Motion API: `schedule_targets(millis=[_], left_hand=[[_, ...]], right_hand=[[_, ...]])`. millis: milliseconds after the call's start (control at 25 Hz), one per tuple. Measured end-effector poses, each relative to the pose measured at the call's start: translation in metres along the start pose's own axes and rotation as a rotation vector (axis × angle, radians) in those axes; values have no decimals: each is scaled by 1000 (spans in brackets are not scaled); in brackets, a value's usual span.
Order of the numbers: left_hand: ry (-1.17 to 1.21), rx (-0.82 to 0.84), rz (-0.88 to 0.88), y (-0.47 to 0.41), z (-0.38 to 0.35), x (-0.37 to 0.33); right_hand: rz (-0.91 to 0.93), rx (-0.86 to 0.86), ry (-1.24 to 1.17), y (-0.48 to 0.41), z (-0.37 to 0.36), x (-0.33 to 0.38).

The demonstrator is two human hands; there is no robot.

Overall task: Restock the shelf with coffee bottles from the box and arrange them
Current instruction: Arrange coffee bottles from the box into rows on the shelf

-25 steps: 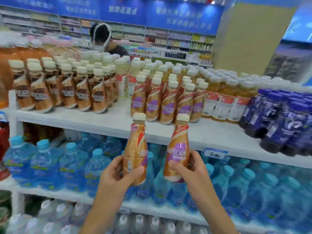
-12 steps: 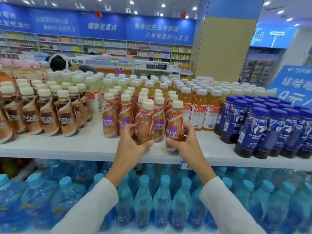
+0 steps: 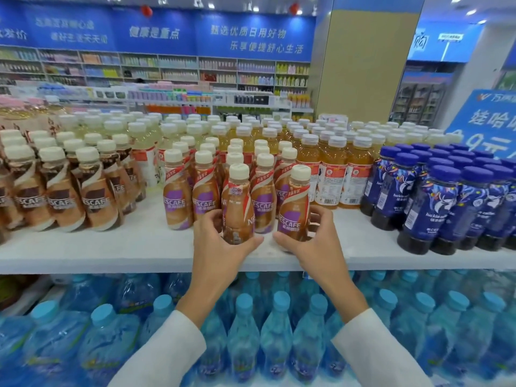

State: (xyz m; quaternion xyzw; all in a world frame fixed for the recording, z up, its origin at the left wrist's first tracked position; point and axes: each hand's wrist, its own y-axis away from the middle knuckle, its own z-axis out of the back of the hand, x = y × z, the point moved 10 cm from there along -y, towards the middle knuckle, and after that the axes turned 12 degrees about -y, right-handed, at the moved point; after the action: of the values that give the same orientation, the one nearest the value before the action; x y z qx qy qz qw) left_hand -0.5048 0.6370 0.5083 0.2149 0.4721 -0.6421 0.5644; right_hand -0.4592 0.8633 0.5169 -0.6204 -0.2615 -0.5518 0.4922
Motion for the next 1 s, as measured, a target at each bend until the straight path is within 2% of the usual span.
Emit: schedule_targets(millis=[80, 160, 360, 480, 720, 840, 1000], left_hand=[[0, -53, 4, 2, 5, -3], [24, -38, 16, 3, 5, -3], [176, 138, 21, -2, -2, 8], [171, 193, -20, 2, -4, 9], [23, -10, -47, 10, 9, -2], [88, 8, -15, 13, 5, 2], [102, 65, -6, 15, 0, 1]], right_hand=[[3, -44, 60, 0, 0, -4], [2, -33, 96, -1, -2, -8], [-73, 156, 1, 1, -13, -13], [-104, 206, -28, 2, -14, -13], [-40, 44, -25, 11, -4, -8], [-39, 78, -11, 12, -7, -7], [-22, 8, 29, 13, -4, -9]])
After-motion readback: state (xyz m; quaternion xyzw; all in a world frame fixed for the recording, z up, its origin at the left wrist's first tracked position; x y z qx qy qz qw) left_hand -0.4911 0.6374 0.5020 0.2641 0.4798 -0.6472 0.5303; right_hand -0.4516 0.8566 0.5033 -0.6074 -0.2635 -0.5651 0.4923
